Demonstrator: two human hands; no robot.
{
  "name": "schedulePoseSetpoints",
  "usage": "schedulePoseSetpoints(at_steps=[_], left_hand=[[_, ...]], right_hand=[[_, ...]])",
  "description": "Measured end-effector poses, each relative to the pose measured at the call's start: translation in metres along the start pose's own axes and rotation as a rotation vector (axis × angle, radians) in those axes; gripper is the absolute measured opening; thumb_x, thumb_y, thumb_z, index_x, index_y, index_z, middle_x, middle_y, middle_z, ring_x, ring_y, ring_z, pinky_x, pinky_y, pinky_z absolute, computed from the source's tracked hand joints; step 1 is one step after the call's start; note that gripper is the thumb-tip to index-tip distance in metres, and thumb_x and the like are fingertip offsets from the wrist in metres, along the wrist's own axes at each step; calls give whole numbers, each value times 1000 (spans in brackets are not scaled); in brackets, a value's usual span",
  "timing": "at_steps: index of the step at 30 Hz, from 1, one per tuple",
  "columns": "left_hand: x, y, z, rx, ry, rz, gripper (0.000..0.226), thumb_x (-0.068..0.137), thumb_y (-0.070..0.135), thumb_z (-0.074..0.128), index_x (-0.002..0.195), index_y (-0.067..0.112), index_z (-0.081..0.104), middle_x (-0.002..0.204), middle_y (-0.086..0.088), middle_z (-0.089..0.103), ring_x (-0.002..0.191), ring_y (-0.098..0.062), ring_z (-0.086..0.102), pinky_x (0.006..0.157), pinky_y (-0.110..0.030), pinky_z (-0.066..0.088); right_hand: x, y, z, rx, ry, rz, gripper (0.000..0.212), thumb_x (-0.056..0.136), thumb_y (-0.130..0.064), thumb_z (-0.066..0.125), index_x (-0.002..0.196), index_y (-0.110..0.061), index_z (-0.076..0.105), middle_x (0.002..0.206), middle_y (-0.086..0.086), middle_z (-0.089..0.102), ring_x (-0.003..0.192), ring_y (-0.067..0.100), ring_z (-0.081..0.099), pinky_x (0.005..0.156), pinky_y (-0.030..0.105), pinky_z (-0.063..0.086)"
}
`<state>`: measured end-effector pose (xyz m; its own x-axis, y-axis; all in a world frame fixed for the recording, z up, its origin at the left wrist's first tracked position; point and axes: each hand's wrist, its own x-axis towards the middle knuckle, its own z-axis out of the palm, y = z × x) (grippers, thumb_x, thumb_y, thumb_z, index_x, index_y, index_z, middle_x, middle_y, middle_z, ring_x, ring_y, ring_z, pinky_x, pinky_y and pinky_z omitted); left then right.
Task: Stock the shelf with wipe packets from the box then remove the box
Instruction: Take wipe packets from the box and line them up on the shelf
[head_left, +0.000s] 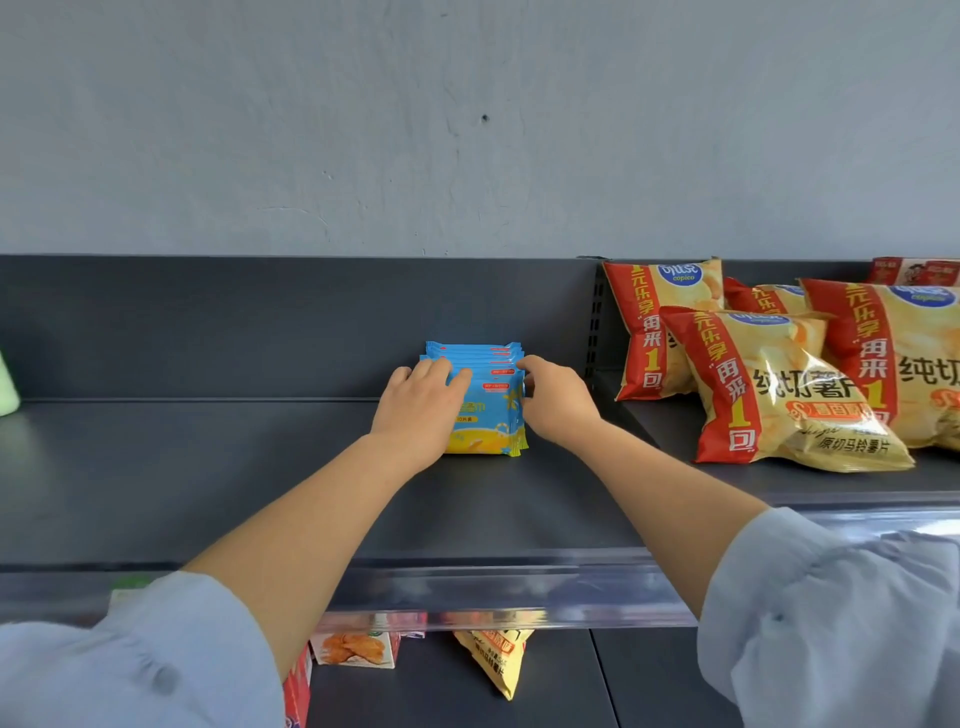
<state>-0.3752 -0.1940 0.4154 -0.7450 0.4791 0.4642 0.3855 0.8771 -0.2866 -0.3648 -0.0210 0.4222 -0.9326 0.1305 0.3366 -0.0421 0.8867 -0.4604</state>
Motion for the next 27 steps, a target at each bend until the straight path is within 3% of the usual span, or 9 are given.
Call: schedulePoseSetpoints(at_steps=[5, 12, 19, 27], left_hand=[[-5, 2, -2, 14, -21, -23, 74, 86, 19, 66, 146, 14, 24, 142, -9, 35, 132, -25, 32, 108, -38, 28], [-23, 5, -13, -13, -18, -71, 60, 84, 18, 66, 136, 15, 37, 135, -6, 43, 125, -23, 39, 103, -35, 34], [-58, 12, -40, -53, -42, -82, 47, 85, 24, 66, 126, 16, 42, 133, -4, 46, 122, -22, 42, 96, -35, 40], [-123, 32, -79, -98, -21, -53, 47, 86, 28, 66, 126, 16, 45, 129, -4, 49, 119, -22, 46, 92, -35, 42]], right_hand=[[-7, 1, -1, -123, -33, -36, 56, 89, -6, 59, 139, -16, 36, 125, 6, 57, 105, 20, 59, 72, 31, 54], [-23, 4, -6, -205, -35, -82, 54, 85, -11, 62, 134, -15, 40, 115, 6, 58, 100, 22, 57, 73, 34, 53], [-63, 2, -23, -308, -43, -111, 52, 89, -19, 59, 137, -14, 40, 126, 9, 52, 117, 28, 48, 89, 40, 48], [-144, -4, -52, -326, -33, -79, 54, 92, -25, 60, 141, -15, 39, 134, 10, 47, 126, 29, 41, 92, 40, 44]])
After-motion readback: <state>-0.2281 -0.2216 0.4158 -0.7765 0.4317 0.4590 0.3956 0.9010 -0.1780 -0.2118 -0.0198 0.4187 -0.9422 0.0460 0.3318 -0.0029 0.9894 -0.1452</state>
